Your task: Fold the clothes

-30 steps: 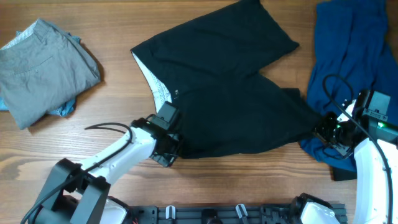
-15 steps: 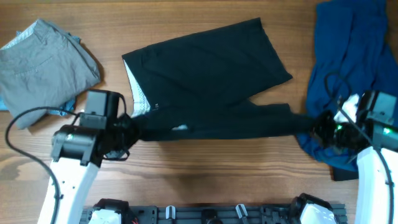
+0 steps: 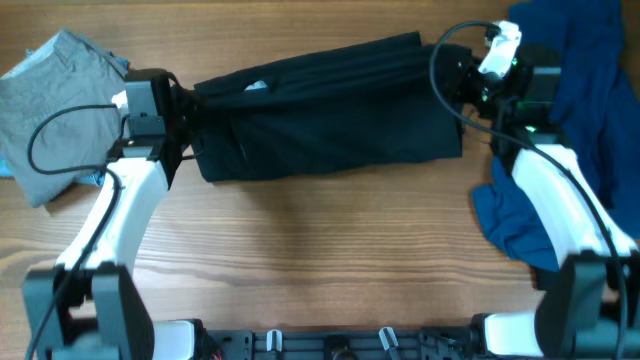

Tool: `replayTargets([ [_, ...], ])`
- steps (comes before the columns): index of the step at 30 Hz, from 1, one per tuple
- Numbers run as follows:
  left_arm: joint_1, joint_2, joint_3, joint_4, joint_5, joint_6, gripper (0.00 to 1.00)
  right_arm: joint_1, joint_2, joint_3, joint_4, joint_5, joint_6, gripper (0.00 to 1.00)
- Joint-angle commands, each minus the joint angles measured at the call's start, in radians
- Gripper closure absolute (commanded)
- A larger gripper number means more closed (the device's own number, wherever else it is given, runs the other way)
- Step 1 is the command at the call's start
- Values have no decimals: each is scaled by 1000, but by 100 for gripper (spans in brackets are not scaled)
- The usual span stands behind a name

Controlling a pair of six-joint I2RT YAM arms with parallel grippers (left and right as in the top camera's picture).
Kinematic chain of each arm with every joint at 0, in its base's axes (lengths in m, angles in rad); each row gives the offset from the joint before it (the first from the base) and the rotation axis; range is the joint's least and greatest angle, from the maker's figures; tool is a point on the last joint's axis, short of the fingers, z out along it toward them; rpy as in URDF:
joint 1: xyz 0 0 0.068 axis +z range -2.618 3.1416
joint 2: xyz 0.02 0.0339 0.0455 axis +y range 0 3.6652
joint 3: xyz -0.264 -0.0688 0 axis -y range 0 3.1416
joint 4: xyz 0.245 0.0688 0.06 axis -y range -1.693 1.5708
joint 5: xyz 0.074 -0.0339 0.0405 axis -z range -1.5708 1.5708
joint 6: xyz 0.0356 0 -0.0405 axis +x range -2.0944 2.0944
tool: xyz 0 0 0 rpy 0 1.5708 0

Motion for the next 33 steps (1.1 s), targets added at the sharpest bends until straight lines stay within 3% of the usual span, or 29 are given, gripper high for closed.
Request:
replayTargets([
  [1,22,120,12,180,-73,-2,96,3,128,17,211,54,94,96],
  [3,22,172,12,267,-73,-2,96,10,198,17,380,55,145,96],
  [4,22,204,12,309,-72,-2,80,21,273,17,528,53,213,65],
  [5,22,225,12,312,-57,0,25,24,307,17,547,52,252,0],
  [6,22,227,12,281,-34,21,0,24,322,17,516,32,270,0],
  [8,22,227,12,178,-7,61,0,24,331,17,402,16,262,0],
  [12,22,227,12,-111,83,104,0,23,330,17,98,6,83,0],
  [17,17,227,10,-277,106,194,0,23,333,6,-139,95,-34,0],
  [22,16,227,10,-398,99,209,0,23,333,-25,-304,401,-37,0],
  [26,18,227,10,-558,92,368,0,23,333,-25,-531,719,59,0],
  [30,35,224,10,-639,92,404,0,23,332,-24,-630,840,67,0],
  [33,35,208,10,-575,136,467,0,23,294,5,-658,836,64,0],
])
